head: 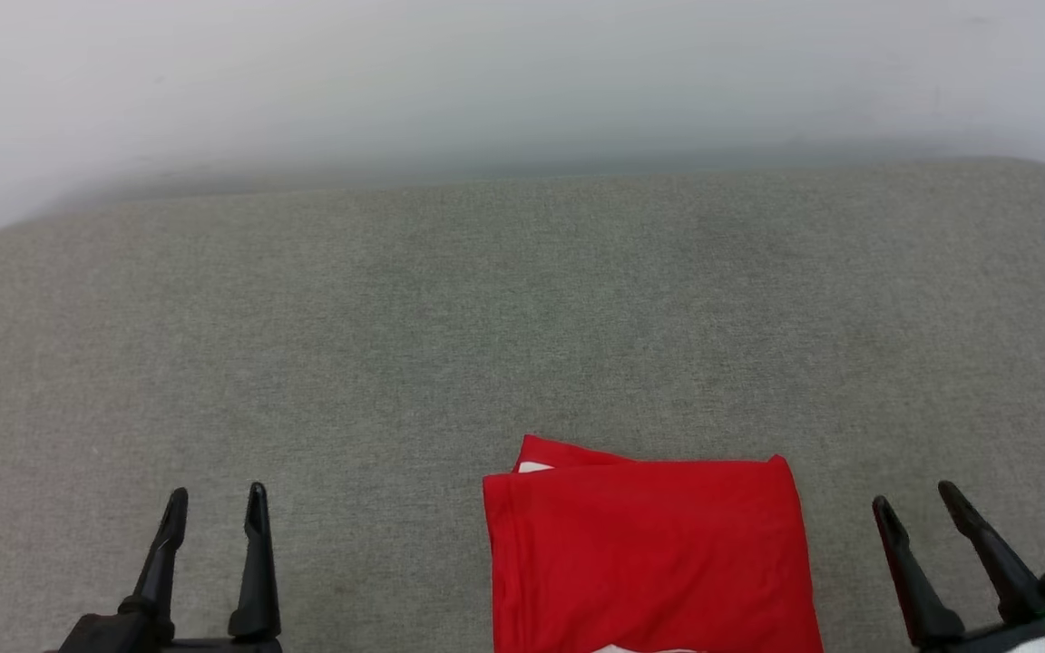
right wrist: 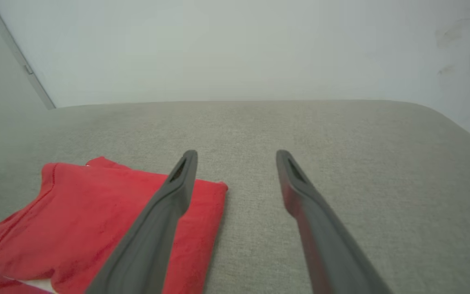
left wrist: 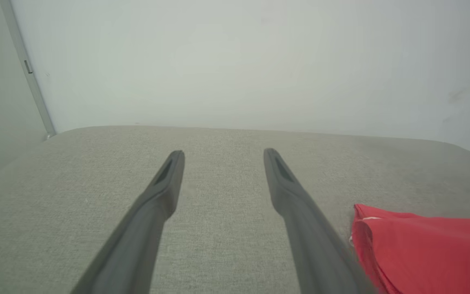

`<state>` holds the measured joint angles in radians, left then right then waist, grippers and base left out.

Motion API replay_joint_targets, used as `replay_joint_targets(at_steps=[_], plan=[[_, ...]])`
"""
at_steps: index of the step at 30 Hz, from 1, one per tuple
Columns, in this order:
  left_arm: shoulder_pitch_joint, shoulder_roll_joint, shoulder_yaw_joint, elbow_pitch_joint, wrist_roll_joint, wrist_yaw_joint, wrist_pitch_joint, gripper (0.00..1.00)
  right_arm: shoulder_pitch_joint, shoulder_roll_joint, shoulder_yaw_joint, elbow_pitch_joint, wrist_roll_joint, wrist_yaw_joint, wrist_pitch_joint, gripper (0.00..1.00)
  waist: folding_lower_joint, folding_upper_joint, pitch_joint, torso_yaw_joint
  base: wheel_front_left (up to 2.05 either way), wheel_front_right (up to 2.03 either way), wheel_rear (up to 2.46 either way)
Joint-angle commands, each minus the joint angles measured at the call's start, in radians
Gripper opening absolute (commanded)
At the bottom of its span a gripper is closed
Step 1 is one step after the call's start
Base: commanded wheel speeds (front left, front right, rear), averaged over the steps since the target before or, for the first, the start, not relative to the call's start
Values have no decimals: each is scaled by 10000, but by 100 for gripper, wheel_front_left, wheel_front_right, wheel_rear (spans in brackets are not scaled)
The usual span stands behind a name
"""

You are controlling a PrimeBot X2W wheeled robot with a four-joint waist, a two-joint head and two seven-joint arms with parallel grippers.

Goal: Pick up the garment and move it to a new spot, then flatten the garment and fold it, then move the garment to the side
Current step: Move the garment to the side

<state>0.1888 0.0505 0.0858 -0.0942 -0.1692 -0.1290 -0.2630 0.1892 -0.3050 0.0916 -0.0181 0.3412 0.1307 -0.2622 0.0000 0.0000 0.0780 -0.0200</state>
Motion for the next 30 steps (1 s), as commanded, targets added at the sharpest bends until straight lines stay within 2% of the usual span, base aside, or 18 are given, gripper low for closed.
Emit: replay_joint_targets(at_steps=[1,5,8,13,17,21,30], plan=[[-114,-4,44,18,43,21,-19,100,-417,-365,352,386,503,-4,-17,100,0,0,90,-81,0,0,0],[-163,1,24,102,186,9,-19,100,-1676,-1887,2212,1071,1907,-3,55,100,0,0,146,-179,0,0,0],[-275,-2,-3,112,266,10,-19,100,-2782,-2948,3300,1213,2879,0,577,100,0,0,198,-241,0,0,0],[-305,-1,-103,185,255,-1,-19,100,-4211,-3897,4439,1403,5145,-6,2865,100,0,0,233,-287,0,0,0],[-306,-1,-172,248,263,-8,-19,100,-4791,-4058,4573,1654,6682,-6,4653,100,0,0,213,-226,0,0,0],[-251,-1,-207,309,199,-13,-19,100,-4677,-3805,4421,2174,7824,-1,6152,100,0,0,197,-112,0,0,0],[-290,-1,-264,389,236,-20,-19,100,-4438,-2984,4218,3130,8040,-3,7255,100,0,0,293,41,0,0,0]])
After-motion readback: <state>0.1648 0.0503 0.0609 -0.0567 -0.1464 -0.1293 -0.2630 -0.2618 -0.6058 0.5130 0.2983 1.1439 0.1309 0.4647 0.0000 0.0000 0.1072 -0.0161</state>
